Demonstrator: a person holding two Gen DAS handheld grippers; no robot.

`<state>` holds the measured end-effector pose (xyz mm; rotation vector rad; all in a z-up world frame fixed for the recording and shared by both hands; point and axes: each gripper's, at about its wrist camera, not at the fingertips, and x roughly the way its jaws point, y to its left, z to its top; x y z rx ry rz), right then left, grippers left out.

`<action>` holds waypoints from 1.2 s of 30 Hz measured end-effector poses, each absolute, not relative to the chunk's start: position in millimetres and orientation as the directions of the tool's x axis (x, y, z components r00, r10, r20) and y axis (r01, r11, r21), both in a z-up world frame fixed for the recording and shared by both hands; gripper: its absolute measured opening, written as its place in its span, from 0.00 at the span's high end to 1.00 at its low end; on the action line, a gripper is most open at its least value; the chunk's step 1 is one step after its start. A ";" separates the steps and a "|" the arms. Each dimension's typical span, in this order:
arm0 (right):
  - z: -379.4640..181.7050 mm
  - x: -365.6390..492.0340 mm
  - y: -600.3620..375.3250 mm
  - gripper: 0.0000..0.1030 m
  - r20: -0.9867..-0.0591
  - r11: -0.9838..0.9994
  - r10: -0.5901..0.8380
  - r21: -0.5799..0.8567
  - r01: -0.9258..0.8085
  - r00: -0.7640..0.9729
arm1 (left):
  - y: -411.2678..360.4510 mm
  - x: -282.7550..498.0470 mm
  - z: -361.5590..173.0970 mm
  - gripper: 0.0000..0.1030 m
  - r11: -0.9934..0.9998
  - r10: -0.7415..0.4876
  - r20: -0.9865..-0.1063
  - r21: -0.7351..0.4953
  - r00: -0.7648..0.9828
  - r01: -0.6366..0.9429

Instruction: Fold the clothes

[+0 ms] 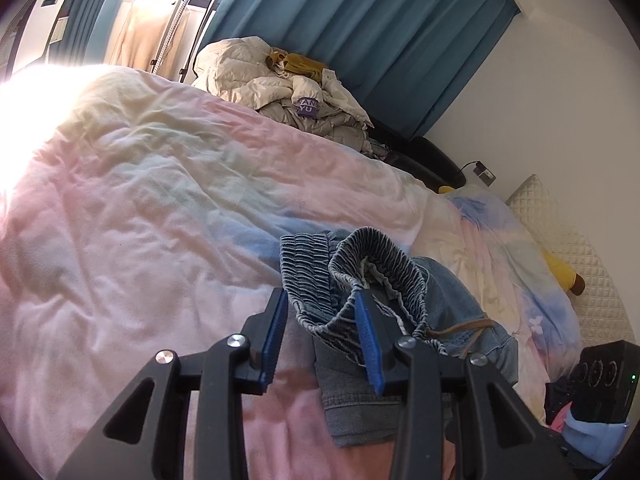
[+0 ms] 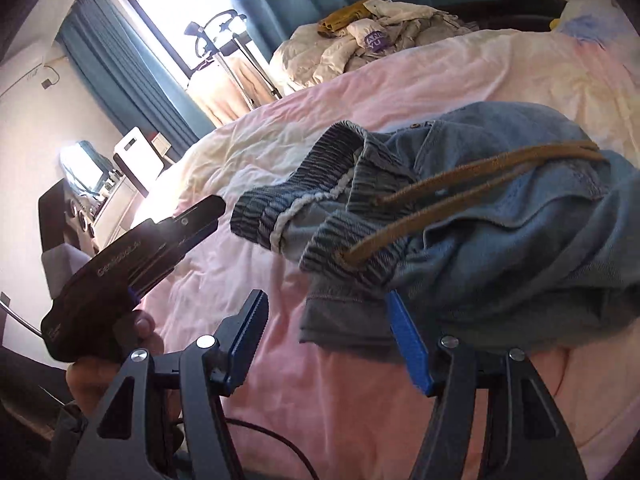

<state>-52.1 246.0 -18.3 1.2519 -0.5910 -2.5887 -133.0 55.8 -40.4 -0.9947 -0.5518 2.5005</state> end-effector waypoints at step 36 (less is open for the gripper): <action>-12.3 -158.6 260.6 0.93 -0.664 -0.969 -0.142 0.246 -0.035 -0.734 | 82.2 -149.4 -71.1 0.65 -0.803 0.582 -0.557 -0.509 -0.592 -0.310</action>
